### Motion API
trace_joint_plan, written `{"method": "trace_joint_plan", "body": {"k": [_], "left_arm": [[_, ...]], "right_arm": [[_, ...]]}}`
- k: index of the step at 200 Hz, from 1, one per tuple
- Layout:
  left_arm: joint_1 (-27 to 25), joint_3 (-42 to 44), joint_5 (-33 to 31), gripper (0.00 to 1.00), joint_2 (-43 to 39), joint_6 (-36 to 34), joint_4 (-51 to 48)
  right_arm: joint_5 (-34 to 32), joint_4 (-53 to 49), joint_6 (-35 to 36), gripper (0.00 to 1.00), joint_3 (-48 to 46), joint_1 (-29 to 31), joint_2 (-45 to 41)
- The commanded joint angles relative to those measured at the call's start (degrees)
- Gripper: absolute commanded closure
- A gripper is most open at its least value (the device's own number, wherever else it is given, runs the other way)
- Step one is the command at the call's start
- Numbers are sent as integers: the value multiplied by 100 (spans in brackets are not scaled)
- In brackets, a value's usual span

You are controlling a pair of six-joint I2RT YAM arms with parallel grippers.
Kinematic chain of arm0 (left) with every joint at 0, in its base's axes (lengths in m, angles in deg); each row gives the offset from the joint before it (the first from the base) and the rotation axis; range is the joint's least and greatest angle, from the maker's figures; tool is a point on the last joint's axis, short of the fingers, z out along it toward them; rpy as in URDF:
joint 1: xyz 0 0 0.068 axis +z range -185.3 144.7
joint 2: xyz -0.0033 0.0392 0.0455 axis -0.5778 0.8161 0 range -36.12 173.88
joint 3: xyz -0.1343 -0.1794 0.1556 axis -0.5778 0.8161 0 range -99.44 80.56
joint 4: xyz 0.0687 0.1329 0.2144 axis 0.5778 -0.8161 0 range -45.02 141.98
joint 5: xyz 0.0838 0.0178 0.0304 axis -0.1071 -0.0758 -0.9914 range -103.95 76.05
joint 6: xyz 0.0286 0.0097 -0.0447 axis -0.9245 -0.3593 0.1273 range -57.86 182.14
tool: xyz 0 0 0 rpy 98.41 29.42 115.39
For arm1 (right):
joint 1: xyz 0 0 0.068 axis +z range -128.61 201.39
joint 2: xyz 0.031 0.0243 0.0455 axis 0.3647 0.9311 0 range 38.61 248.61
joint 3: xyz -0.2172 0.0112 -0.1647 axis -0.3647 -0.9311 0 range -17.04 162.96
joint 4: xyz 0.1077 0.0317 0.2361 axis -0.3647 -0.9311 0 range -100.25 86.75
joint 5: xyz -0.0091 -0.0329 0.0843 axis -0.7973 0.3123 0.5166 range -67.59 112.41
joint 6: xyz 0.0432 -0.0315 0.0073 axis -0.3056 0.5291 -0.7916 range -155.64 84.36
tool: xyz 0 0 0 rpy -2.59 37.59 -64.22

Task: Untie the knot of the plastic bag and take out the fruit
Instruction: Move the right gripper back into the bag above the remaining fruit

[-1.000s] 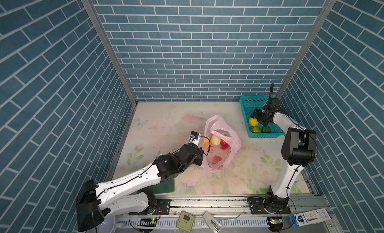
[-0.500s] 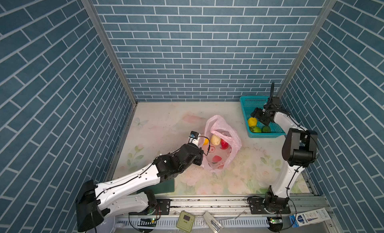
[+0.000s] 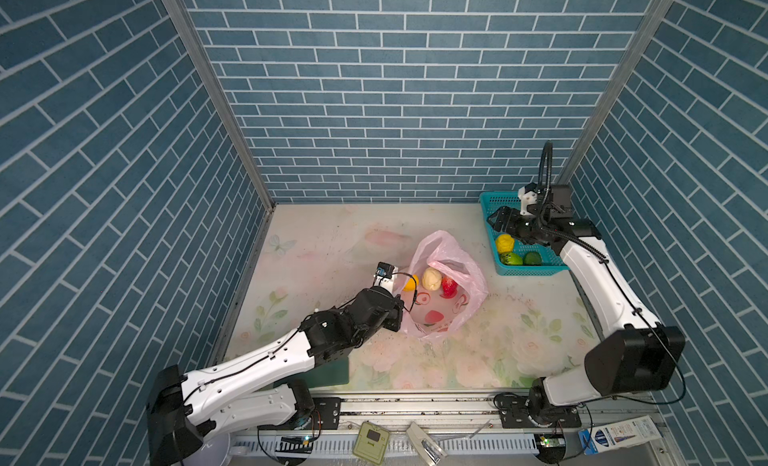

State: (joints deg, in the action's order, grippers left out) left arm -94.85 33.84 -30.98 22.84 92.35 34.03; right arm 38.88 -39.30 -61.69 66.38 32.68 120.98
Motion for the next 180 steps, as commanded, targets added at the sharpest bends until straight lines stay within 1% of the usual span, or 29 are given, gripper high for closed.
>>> {"method": "trace_joint_plan", "body": {"k": [1, 18, 37, 64, 88, 118, 121, 128, 180], "left_arm": [[-9, -13, -10, 100, -60, -94, -125], [-5, 1, -10, 100, -60, -111, -112], [-5, 18, -19, 100, -90, -130, -105], [-7, 36, -54, 100, -154, -130, -136], [-8, 74, -119, 100, -196, -131, -156], [-11, 96, -176, 100, -209, -107, -147], [-13, 96, -181, 100, -209, -104, -147], [-8, 110, -202, 100, -214, -96, -139], [0, 76, -372, 100, -246, -60, -175]], "right_arm": [[49, -510, -45, 16, -247, 601, -515], [-183, -387, -272, 16, -429, 1170, -879], [-460, -250, -481, 16, -552, 1829, -1092], [-843, -192, -594, 17, -630, 2740, -1128], [-1048, 18, -532, 17, -925, 3329, -1039], [-1111, 430, -328, 17, -1378, 3860, -783], [-1244, 489, -298, 17, -1431, 3906, -757], [-1301, 618, -247, 17, -1560, 3993, -704], [-1481, 1557, -30, 19, -2534, 4302, -316]]}}
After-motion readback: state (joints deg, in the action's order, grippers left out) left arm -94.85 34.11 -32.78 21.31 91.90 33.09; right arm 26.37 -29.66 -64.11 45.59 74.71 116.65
